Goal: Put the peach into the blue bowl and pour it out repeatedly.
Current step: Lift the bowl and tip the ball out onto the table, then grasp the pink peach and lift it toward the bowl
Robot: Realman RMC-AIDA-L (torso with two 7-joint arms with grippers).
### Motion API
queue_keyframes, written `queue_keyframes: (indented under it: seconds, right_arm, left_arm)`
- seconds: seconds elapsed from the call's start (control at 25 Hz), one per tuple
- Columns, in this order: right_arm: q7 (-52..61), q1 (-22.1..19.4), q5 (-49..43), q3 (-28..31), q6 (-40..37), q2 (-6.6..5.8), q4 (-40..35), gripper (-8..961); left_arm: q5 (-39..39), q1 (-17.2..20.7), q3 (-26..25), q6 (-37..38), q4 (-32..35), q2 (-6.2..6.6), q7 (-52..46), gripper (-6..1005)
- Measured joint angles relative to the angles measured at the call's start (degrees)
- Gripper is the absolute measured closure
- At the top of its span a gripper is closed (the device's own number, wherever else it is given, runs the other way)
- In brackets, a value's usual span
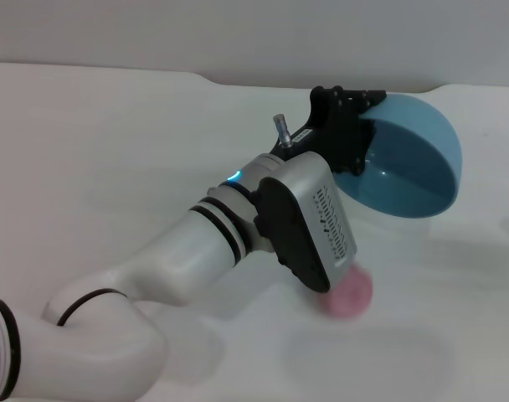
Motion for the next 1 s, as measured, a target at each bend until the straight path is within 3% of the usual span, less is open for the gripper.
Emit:
queue_keyframes:
  seconds: [0.24,0.44,0.56,0.8,0.92,0.96,1.0]
  right_arm:
    - [-0.45,0.41,-0.29,-0.22,0.25,0.00,0.01,490]
    - [-2.99,1.11,-0.45,-0.36,0.11,-0.04,0.12,491]
    - [-4.93,1.66,-0.62,-1.19,0.03,-0.05,0.43,491]
    - [-8.61,2.82,-0.68,-8.41,0.08,-0.09,0.55,493]
    - [-10.03,3.87,-0.69,-13.15,0.20,-0.09,0.57,493]
    - [-10.10,4.21,-0.70,-14.35,0.26,-0.09,0.57,494]
    - [-10.10,4.66,-0.71,-15.91,0.32,-0.09,0.54,494]
  left_arm:
    - [-1.37,-2.23,-1.21,7.57,-0.31,0.00,-4.28,1000]
    - [-1.50,-3.43,-8.42,14.59,0.65,-0.01,-11.63,999]
    - [-1.67,-3.35,-16.24,19.95,2.88,0.05,-14.56,999]
    - [-2.19,-4.99,-37.40,46.70,5.29,0.27,-16.51,999]
    - [-1.11,-7.00,-50.99,64.17,4.95,0.96,-23.87,1000]
    - [-1.11,-7.00,-50.99,64.17,4.95,0.96,-23.87,1000]
    - [-0.07,-7.33,-54.07,68.11,4.95,1.13,-25.52,1000]
